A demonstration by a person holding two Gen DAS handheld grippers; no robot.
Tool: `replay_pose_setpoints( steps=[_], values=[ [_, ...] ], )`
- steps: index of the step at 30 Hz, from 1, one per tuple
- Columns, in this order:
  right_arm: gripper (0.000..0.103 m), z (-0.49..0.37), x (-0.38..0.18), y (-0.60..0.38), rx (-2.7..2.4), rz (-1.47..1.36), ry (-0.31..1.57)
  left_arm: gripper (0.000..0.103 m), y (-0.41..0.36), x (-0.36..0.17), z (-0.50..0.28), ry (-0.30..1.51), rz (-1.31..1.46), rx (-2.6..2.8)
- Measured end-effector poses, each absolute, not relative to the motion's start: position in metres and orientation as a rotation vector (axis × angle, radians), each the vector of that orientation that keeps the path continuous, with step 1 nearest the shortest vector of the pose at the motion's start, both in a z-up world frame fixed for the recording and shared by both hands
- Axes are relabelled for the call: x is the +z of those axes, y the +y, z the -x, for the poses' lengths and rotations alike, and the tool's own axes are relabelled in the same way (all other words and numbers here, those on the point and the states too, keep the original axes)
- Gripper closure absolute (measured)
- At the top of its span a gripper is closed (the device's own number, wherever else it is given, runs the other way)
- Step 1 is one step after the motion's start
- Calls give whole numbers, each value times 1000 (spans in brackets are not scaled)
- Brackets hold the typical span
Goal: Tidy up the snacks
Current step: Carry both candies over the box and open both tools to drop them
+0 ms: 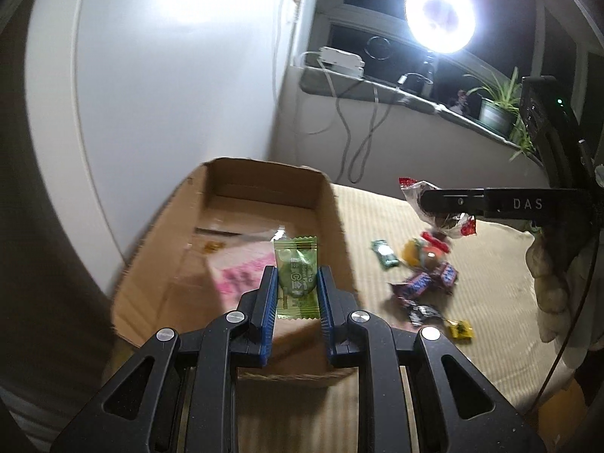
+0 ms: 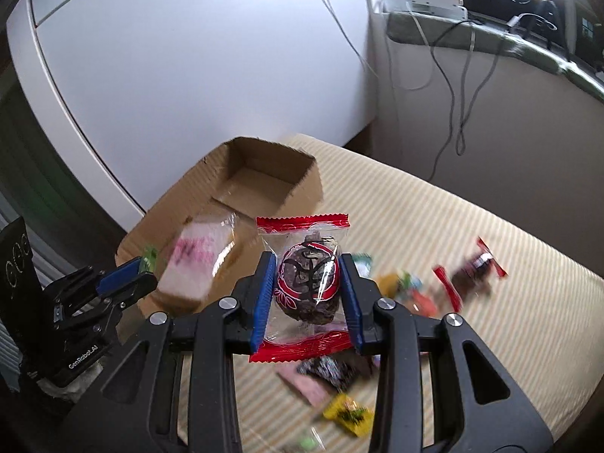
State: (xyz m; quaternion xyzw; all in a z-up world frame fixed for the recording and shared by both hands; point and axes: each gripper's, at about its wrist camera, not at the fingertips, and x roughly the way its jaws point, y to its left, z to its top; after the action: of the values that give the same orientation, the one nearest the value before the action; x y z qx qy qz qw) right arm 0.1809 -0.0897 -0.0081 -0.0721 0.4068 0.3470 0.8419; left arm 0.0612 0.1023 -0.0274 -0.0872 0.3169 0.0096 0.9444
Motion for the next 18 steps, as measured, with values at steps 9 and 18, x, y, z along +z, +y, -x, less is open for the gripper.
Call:
replay_pose_setpoints(
  steps=[9,18],
  values=[
    [68,-204,-13,-42,758,177,864,84,131,-34,-65,655,192,68],
    [68,-227,-28,-1,776,215,876,84,147,-42,-69,673,203,88]
  ],
)
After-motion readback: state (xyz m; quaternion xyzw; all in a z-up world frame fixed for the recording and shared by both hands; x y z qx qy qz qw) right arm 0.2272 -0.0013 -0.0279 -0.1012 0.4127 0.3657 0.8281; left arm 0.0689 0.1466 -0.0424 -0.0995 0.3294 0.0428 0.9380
